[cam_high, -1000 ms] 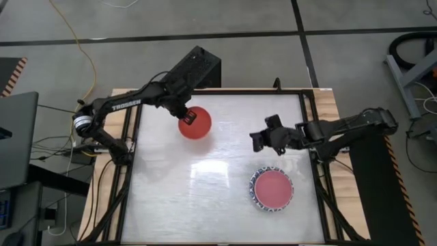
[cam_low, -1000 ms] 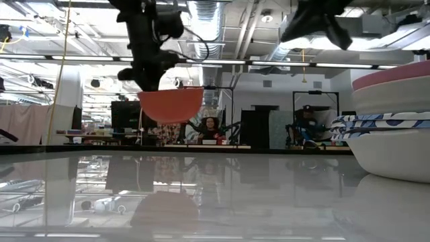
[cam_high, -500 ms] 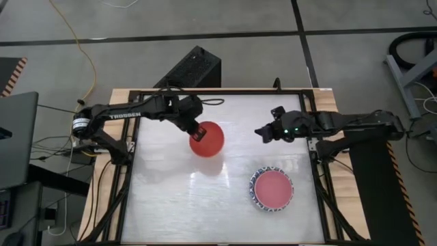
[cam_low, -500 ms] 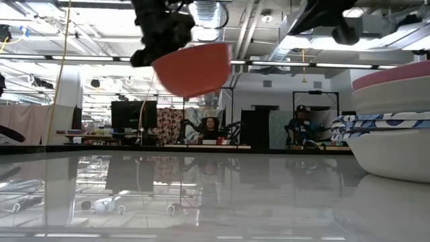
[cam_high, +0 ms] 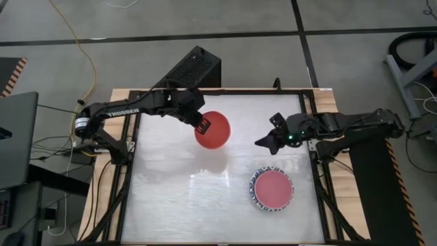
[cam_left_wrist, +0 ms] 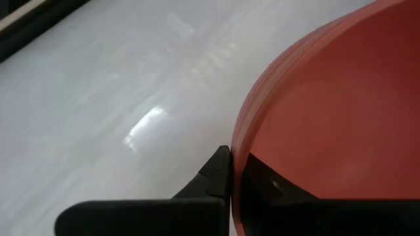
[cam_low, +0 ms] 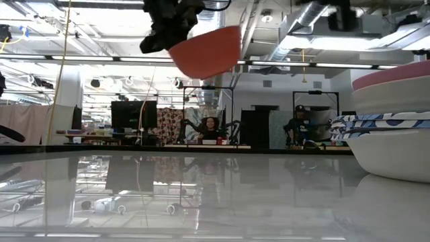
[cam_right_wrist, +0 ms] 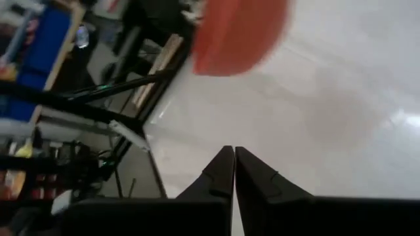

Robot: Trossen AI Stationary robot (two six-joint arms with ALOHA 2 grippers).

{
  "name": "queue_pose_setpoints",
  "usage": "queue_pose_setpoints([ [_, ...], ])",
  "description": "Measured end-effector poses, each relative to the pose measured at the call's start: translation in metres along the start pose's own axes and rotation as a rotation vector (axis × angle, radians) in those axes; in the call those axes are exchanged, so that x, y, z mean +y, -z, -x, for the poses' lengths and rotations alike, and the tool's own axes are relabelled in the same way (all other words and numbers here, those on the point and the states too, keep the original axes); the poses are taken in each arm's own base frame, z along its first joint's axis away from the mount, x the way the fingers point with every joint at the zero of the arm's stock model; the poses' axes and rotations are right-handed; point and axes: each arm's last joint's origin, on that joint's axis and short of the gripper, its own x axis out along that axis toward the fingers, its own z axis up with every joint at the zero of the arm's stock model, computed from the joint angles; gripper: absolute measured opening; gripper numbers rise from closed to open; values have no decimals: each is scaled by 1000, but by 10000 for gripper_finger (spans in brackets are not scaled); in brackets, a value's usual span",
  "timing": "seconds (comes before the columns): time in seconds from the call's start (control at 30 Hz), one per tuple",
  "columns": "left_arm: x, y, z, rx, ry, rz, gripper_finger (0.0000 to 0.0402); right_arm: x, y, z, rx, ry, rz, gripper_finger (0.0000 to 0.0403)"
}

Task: Nest bowls inside each other by size order
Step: Stack the orange bowl on top of the pink bowl

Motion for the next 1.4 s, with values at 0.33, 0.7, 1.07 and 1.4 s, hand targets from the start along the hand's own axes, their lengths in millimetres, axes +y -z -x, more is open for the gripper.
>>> queue_pose_setpoints([
  [0.33, -2, -1, 4, 37, 71, -38, 0, 44, -23, -20, 20, -72, 520, 30],
  [0.7, -2, 4, -14, 123, 18, -103, 0, 60, -48, -69, 262, 205, 853, 151],
  [1.07, -1, 9, -29, 222, 44, -252, 0, 91, -41, -115, 359, 86, 1316, 210],
  [1.4, -1, 11, -28, 248, 79, -313, 0, 79, -25, -153, 509, 121, 1446, 203],
])
